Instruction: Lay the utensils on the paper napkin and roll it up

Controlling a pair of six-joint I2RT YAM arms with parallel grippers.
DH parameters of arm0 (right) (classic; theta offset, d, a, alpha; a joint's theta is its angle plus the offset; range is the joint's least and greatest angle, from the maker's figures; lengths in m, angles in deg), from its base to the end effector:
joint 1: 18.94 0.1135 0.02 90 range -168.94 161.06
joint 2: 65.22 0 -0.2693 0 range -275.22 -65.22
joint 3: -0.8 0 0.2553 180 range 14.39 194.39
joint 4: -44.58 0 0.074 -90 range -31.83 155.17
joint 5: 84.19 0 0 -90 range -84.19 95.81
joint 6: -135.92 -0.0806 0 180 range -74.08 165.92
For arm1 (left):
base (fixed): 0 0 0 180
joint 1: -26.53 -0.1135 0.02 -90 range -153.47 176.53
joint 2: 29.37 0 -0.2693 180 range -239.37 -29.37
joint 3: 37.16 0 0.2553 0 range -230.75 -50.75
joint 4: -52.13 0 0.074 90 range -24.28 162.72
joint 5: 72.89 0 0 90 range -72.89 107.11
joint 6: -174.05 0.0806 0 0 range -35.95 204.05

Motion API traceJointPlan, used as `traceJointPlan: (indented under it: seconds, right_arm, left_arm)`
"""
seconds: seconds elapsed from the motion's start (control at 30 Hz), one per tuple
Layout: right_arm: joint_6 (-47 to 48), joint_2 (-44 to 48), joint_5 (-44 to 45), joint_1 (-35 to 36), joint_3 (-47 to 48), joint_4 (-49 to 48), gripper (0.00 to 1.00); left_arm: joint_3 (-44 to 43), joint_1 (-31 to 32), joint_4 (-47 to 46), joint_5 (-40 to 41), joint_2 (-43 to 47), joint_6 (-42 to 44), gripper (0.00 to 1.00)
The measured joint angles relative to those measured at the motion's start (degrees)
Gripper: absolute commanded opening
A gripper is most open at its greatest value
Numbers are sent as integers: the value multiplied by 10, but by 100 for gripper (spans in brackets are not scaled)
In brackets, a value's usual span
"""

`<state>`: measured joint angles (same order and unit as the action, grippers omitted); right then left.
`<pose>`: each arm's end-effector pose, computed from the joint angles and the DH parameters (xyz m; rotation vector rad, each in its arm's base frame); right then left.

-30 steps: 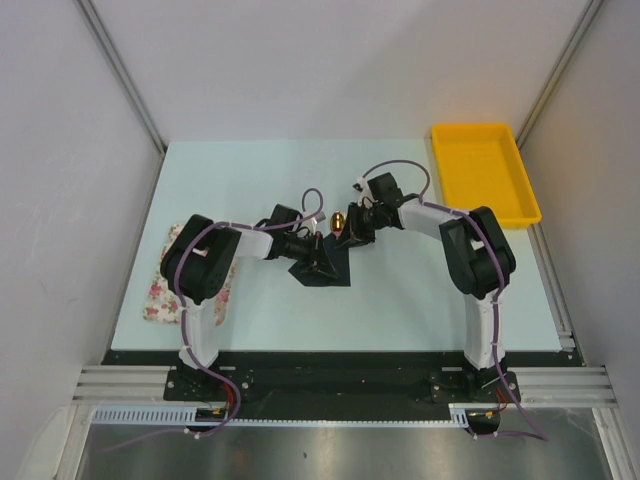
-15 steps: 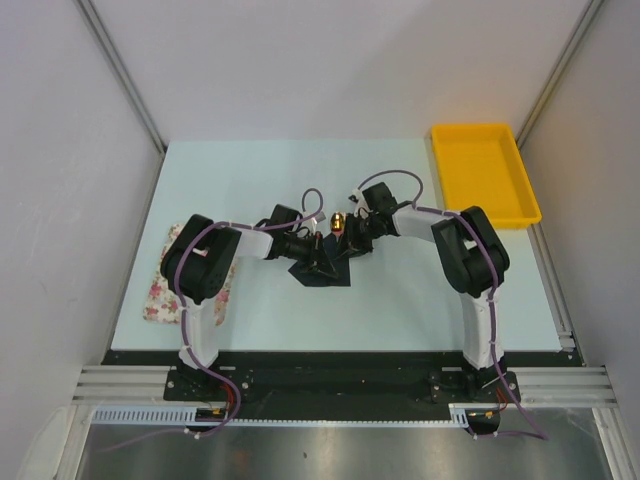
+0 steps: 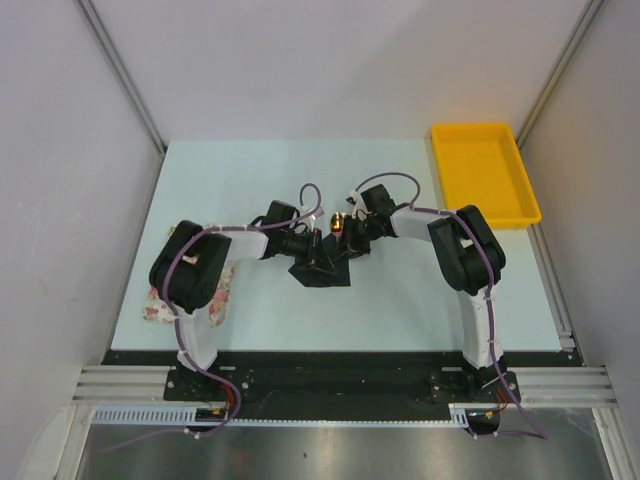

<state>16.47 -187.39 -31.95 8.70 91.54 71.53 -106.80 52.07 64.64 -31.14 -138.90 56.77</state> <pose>0.3788 0.2541 0.0911 -0.2210 2.7306 1.1881 0.3204 -0.2197 0.1024 0.3523 2.5726 -1.4183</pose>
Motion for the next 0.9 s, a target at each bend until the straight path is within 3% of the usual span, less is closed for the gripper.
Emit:
traceJointPlan:
  seconds: [0.27, 0.37, 0.47, 0.5, 0.57, 0.67, 0.7, 0.9]
  right_arm:
    - [4, -1, 0, 0, 2, 3, 9]
    - [9, -1, 0, 0, 3, 4, 9]
    - [11, -1, 0, 0, 3, 4, 9]
    - [11, -1, 0, 0, 3, 4, 8]
    - [13, -1, 0, 0, 3, 4, 8]
    - [13, -1, 0, 0, 3, 4, 8]
    - [13, -1, 0, 0, 3, 4, 8]
    - [13, -1, 0, 0, 2, 3, 8]
  left_arm:
    - [-8, 0, 48, 35, -23, 22, 8]
    - [-20, -3, 64, 26, -33, 24, 15]
    - [-27, -2, 77, 24, -31, 35, 31]
    - [-26, -2, 77, 24, -26, 38, 42]
    - [-12, -4, 78, 28, 2, 52, 55]
    - [25, -33, 97, 34, 70, 70, 60]
    - [31, -52, 111, 38, 94, 80, 66]
    - [33, -145, 159, 75, 131, 130, 69]
